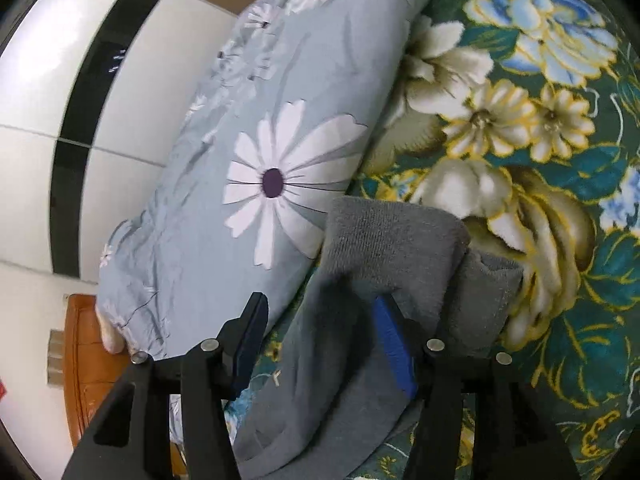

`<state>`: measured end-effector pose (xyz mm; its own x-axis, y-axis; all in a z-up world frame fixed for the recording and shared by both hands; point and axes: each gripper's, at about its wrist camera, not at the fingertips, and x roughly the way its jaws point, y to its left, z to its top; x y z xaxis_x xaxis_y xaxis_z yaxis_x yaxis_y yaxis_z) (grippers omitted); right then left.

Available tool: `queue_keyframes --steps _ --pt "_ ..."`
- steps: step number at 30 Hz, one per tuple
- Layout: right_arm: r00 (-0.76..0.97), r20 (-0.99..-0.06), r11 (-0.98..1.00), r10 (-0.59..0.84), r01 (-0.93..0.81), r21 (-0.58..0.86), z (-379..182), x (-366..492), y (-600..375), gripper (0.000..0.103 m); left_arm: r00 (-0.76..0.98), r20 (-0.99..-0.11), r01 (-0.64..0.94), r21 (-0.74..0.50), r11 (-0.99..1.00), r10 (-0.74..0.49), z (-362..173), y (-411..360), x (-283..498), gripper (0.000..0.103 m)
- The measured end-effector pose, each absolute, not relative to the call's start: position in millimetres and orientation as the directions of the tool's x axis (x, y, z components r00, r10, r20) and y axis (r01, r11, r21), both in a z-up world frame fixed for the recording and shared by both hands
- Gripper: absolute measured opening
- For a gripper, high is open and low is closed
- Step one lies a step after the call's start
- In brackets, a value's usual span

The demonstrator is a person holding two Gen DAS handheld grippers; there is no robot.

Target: Fold clothes

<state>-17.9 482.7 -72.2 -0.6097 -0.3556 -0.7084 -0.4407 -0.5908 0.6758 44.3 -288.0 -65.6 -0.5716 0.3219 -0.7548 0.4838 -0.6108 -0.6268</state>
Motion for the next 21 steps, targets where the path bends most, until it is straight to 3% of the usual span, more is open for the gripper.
queue_keyframes --steps 4,10,17,21 --pt "-0.629 -0.709 -0.629 -0.320 -0.418 0.655 -68.6 14.2 492.7 0.058 -0.520 -0.824 0.597 -0.540 -0.594 0.227 -97.1 -304.7 90.3 0.056" --pt "-0.598 -0.734 -0.518 -0.322 -0.537 0.666 -121.5 66.5 521.0 0.062 -0.509 -0.788 0.680 -0.614 -0.401 0.346 -162.8 -308.3 125.4 0.056" --pt "-0.627 -0.678 -0.431 -0.383 -0.528 0.732 -149.4 51.1 510.3 0.067 -0.492 -0.813 0.675 -0.582 -0.454 0.310 -174.3 -296.2 100.9 0.056" --pt "-0.611 -0.692 -0.495 -0.385 -0.496 0.713 -146.9 23.8 490.3 0.068 -0.487 -0.823 0.699 -0.568 -0.435 0.291 -178.1 -298.0 95.7 0.056"
